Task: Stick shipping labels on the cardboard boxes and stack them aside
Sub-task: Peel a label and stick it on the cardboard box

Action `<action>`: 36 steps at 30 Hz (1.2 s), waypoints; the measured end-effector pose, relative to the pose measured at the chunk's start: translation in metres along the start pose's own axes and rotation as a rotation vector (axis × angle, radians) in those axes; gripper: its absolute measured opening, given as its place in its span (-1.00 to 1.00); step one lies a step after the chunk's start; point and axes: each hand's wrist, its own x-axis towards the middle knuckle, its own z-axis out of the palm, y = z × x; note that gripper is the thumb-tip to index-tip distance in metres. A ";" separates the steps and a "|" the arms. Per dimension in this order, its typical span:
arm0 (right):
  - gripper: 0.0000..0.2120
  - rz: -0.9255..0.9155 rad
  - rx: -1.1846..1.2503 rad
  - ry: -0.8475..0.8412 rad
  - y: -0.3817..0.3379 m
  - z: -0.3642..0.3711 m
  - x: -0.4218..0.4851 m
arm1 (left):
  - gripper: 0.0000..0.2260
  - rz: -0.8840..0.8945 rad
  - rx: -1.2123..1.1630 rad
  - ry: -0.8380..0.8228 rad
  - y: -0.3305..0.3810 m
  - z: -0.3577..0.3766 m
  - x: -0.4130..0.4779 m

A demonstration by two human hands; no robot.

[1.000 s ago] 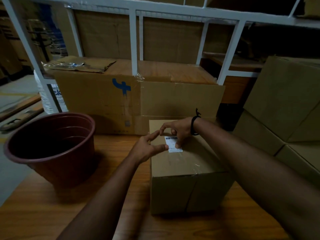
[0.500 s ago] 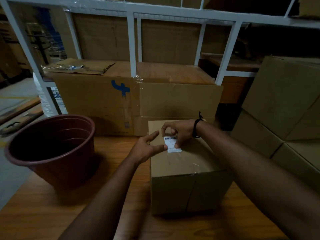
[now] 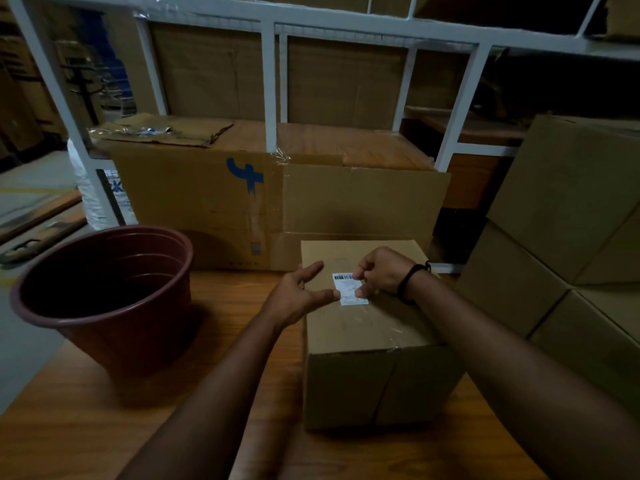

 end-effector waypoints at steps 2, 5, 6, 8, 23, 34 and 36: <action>-0.49 0.014 -0.034 0.021 -0.002 0.001 -0.001 | -0.25 0.000 -0.004 -0.001 0.000 0.000 0.000; -0.49 0.006 -0.059 0.015 -0.005 0.001 -0.003 | -0.25 -0.004 -0.016 -0.001 -0.001 0.000 0.000; -0.54 0.002 -0.050 0.005 -0.005 0.000 -0.002 | -0.24 -0.003 -0.016 -0.001 -0.001 0.000 0.001; -0.66 0.010 -0.032 -0.003 -0.005 -0.001 -0.003 | -0.23 -0.003 -0.006 -0.003 -0.002 0.001 0.002; -0.55 0.074 -0.095 0.028 -0.009 0.000 -0.005 | -0.22 -0.016 0.012 -0.010 -0.003 0.002 0.001; -0.54 0.073 -0.083 0.007 -0.011 -0.001 -0.006 | -0.26 -0.003 0.007 -0.009 0.000 0.002 -0.002; -0.61 0.090 -0.058 -0.031 -0.014 -0.001 -0.008 | -0.25 0.001 0.016 -0.012 -0.002 0.001 -0.001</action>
